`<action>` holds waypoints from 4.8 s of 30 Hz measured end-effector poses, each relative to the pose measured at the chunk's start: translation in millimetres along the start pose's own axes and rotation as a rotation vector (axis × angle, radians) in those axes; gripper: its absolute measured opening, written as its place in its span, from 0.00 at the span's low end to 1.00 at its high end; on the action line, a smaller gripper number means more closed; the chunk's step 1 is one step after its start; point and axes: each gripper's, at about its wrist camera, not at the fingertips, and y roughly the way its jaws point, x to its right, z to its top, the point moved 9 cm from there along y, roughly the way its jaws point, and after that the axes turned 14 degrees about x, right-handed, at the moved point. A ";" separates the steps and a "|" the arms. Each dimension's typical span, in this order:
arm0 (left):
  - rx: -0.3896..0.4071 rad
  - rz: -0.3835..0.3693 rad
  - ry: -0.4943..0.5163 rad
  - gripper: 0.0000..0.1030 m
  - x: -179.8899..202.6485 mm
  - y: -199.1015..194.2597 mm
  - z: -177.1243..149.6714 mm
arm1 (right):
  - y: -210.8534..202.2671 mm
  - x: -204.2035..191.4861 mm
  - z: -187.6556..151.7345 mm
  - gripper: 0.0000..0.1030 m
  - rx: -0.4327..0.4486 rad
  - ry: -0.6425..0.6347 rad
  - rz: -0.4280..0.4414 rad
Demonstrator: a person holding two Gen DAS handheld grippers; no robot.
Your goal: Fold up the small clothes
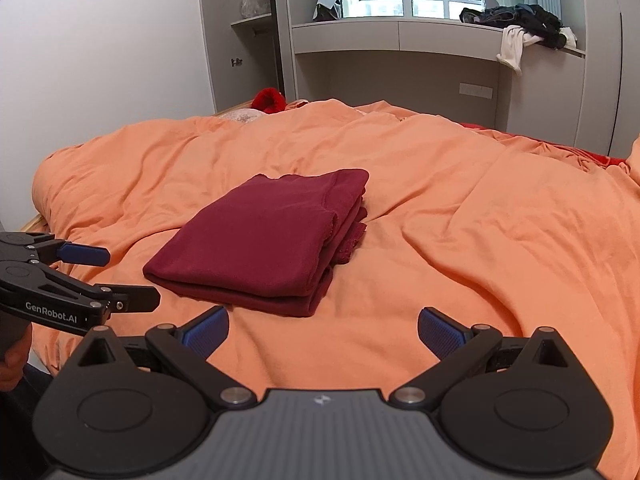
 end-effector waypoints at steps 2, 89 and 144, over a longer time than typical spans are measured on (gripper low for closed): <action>0.008 0.009 0.018 1.00 0.9 -0.8 1.0 | 0.3 -0.6 0.1 1.00 0.001 0.000 0.002; -0.087 0.068 0.047 1.00 -13.7 8.0 -9.9 | 3.8 10.0 0.4 1.00 -0.003 -0.028 -0.017; -0.043 0.079 0.011 1.00 -20.1 3.4 -1.1 | 5.4 4.5 -0.6 1.00 -0.006 -0.032 0.010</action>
